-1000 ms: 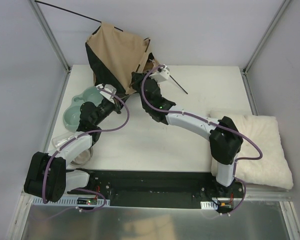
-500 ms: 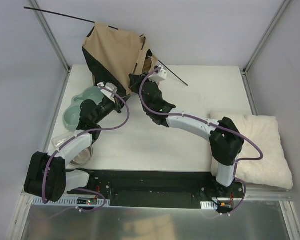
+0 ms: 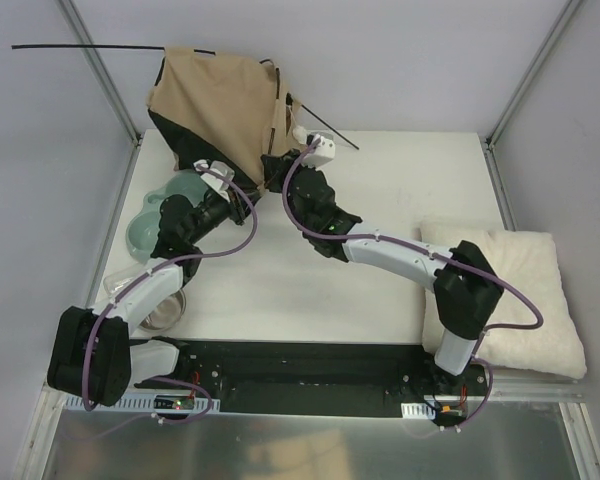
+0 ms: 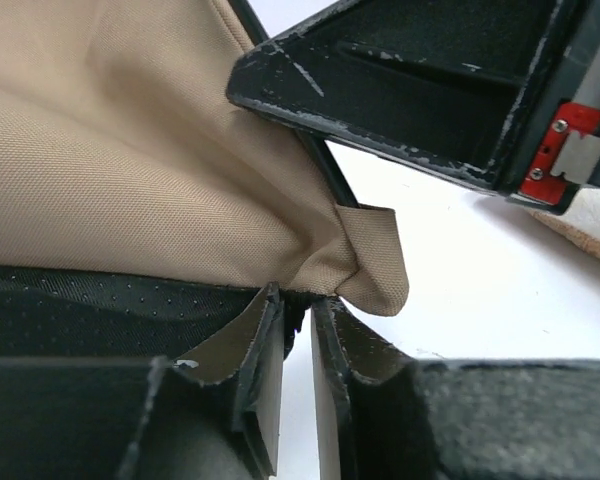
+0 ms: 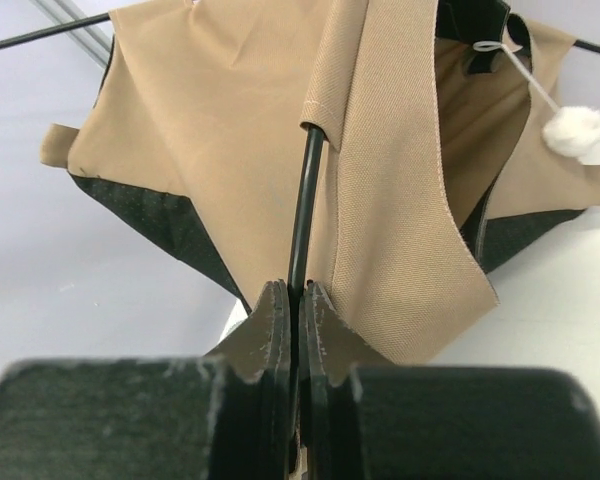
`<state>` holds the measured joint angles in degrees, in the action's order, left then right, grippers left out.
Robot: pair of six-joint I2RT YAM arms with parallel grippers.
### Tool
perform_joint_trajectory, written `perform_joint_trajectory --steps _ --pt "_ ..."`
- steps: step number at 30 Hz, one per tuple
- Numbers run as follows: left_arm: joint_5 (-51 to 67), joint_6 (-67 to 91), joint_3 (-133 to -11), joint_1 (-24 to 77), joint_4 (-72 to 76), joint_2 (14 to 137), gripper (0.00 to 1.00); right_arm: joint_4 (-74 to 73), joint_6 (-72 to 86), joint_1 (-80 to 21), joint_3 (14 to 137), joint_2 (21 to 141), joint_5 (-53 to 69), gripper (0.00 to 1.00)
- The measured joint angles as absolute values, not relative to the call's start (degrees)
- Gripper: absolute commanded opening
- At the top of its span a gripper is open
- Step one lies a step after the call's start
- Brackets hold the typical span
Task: Set up the pet tent
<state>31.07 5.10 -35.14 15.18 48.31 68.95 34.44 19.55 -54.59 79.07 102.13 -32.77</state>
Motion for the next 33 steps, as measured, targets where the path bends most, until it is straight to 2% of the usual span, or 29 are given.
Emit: perform_joint_trajectory --steps 3,6,11,17,20,24,27,28,33 --pt "30.96 5.08 -35.14 15.16 45.82 67.24 0.47 34.63 15.27 -54.81 78.28 101.36 -32.01 0.0" --pt "30.17 4.36 -35.07 15.16 42.24 64.07 0.64 36.05 9.93 -54.85 76.88 100.66 -31.55 0.0" --pt "28.69 3.27 -34.65 15.31 37.54 55.68 0.77 37.34 1.56 -54.3 71.5 99.92 -30.04 0.0" --pt "26.55 3.09 -34.02 15.33 30.76 45.21 0.88 37.26 -6.07 -52.07 63.09 98.37 -27.03 0.0" --pt "26.28 4.32 -35.03 15.31 25.76 41.8 0.87 37.5 -9.37 -50.37 59.35 95.85 -25.34 0.0" --pt "26.28 8.19 -45.6 15.33 14.02 42.33 0.85 38.35 -14.83 -46.74 54.68 91.9 -22.94 0.02" --pt "24.64 9.69 -55.37 15.33 6.87 44.01 0.99 39.18 -18.94 -43.88 51.44 89.95 -21.3 0.04" --pt "23.66 9.82 -57.6 15.33 5.54 44.4 0.99 39.29 -19.79 -43.16 50.57 89.56 -20.82 0.05" --pt "15.62 9.37 -64.79 15.33 -0.56 45.95 0.99 39.22 -22.76 -39.53 45.91 87.42 -18.76 0.18"
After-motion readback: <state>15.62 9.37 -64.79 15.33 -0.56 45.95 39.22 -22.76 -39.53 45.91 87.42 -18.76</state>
